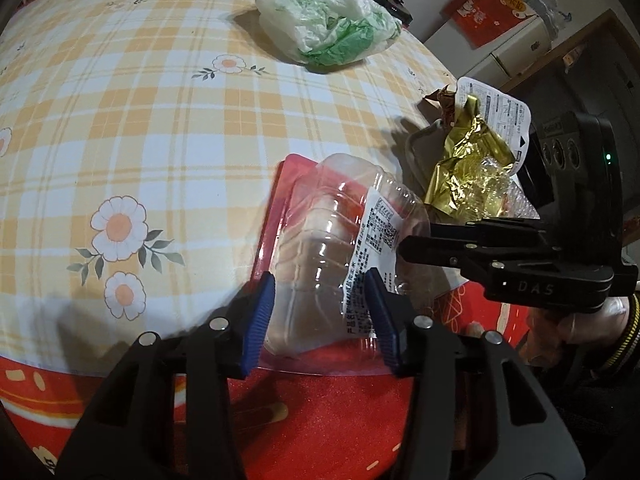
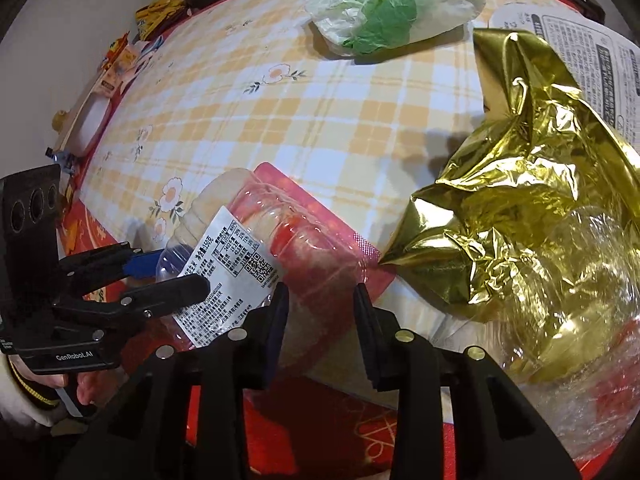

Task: Collect trash
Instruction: 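Lift the clear plastic tray upright with the left tool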

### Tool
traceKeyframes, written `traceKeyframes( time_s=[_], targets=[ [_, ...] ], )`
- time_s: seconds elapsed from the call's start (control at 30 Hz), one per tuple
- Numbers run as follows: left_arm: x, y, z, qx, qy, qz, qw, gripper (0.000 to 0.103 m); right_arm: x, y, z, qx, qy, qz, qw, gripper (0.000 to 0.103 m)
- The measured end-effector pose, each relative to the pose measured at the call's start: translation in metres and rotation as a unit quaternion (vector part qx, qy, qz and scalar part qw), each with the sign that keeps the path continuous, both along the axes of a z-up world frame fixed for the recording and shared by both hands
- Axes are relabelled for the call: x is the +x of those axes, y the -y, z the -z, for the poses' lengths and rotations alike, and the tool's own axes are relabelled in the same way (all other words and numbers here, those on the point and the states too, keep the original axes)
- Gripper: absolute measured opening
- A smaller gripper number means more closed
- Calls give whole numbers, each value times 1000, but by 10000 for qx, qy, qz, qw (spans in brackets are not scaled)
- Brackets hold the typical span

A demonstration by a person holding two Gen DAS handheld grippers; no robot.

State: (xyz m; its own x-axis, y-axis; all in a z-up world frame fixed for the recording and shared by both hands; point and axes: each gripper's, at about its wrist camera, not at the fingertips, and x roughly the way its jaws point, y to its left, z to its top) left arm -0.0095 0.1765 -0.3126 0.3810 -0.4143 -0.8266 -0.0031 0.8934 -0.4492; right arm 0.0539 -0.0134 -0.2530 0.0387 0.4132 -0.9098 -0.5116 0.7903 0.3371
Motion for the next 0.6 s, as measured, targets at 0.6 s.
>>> traceKeyframes(
  time_s=[0.6],
  targets=[
    [-12, -8, -73, -53, 1043, -113, 9945, 45, -7, 6, -79, 533, 1490, -121, 9873, 25]
  ],
)
